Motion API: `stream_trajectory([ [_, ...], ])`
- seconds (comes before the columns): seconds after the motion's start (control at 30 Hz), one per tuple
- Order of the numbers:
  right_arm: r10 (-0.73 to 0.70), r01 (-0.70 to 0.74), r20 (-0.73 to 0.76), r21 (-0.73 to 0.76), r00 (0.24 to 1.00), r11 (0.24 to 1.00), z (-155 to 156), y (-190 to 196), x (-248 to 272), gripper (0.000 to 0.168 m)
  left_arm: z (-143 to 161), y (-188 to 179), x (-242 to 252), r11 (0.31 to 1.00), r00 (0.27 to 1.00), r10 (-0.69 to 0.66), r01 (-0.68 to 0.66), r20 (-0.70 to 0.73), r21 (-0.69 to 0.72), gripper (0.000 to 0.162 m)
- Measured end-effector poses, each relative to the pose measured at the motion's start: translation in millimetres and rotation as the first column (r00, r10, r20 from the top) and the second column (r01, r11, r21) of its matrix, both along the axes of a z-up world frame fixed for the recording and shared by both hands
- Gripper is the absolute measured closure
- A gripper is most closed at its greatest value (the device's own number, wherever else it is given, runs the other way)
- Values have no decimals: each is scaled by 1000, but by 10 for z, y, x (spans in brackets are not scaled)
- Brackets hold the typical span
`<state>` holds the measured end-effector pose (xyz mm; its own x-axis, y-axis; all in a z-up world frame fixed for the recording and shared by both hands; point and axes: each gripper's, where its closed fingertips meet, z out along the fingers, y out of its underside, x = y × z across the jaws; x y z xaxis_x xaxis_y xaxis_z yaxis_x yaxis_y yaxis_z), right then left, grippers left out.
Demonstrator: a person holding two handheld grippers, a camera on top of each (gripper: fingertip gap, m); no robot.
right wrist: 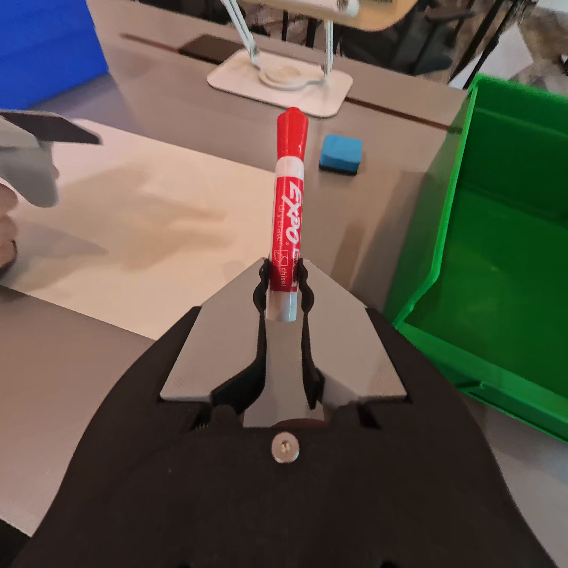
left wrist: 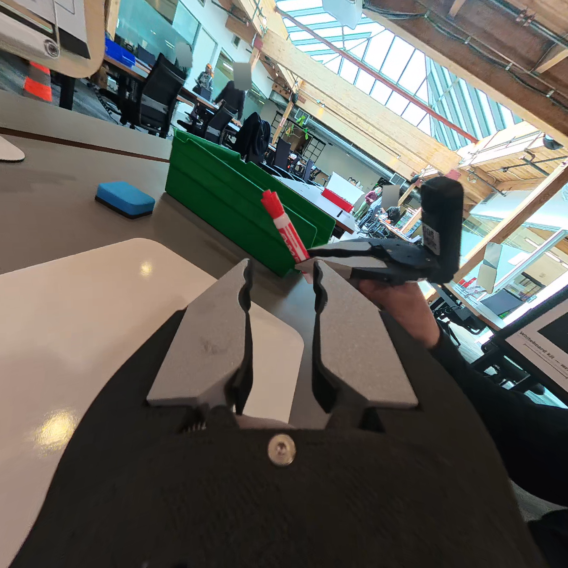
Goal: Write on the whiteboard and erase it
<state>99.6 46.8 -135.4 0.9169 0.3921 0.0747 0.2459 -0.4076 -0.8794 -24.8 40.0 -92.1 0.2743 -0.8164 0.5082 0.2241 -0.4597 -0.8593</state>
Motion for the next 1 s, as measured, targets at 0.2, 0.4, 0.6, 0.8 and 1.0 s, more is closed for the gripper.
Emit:
stream_trajectory([
  [0.2,-14,2,-69,-170,998,985,-367,35,28,152,-48,24,-2,1000,1000,8,-8,-27,-8,127],
  [0.4,-40,17,-102,-216,994,976,-469,61,86,152,-79,19,19,1000,999,2,-3,-48,-7,129],
  [0.6,-38,6,-140,-221,989,975,-437,55,91,152,-96,5,35,1000,998,-5,5,-61,-5,129],
  [0.8,-30,0,-128,-226,991,974,-456,45,76,152,-112,2,38,1000,998,-10,9,-67,-12,129],
  [1.0,-38,-4,-156,-260,987,966,-567,63,70,152,-149,-6,57,1000,996,-20,18,-83,-24,129],
])
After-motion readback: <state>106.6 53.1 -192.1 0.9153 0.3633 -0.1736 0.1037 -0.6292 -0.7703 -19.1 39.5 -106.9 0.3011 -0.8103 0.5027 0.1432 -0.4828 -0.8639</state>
